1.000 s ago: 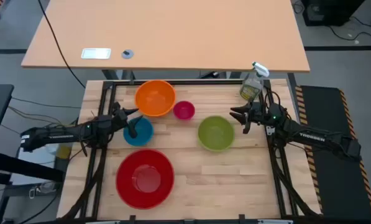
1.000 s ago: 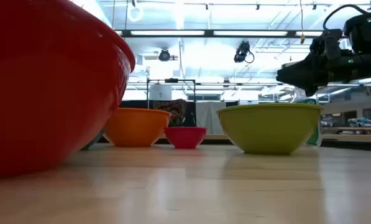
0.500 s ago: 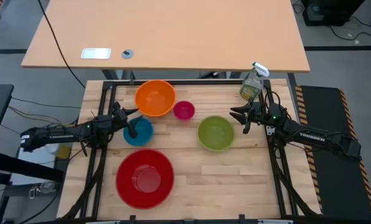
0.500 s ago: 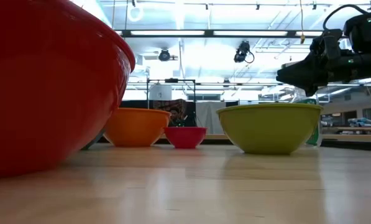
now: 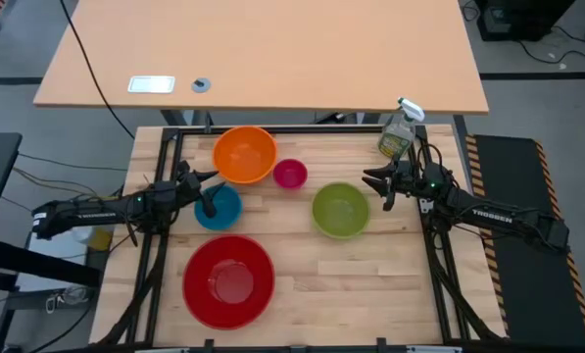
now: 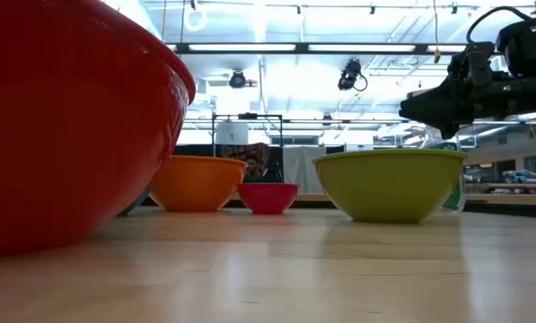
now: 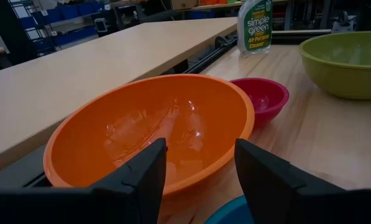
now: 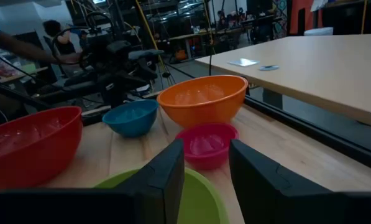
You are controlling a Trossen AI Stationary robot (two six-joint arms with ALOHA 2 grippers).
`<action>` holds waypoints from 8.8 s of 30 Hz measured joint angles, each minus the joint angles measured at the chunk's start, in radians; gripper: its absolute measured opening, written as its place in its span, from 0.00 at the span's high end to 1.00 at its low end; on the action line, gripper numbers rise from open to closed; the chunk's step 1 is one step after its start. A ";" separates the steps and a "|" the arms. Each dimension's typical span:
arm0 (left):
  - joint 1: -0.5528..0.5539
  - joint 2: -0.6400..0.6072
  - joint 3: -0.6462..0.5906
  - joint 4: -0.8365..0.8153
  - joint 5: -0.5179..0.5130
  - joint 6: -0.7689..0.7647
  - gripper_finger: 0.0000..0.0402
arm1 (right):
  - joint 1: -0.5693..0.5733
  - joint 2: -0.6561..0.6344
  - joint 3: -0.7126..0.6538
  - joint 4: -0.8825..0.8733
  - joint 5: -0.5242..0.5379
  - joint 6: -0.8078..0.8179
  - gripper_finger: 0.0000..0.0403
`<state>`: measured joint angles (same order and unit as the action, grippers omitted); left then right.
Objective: Nest bowls inside each other
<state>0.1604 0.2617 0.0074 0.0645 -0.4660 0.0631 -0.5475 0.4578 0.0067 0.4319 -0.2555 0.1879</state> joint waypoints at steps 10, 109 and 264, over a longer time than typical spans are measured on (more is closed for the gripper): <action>0.000 0.000 0.000 0.000 0.000 0.000 0.52 | 0.000 0.000 0.000 0.000 0.000 0.000 0.67; 0.000 0.000 0.000 0.000 0.000 0.000 0.52 | 0.000 0.000 0.000 0.000 0.000 0.000 0.67; 0.131 0.264 0.887 -0.837 0.052 -0.706 0.52 | 0.118 1.847 1.982 -1.136 0.295 0.398 0.94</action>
<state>0.2913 0.5255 0.8948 -0.7723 -0.4141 -0.6434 -0.4292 2.3047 1.9888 -0.7039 0.0392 0.5860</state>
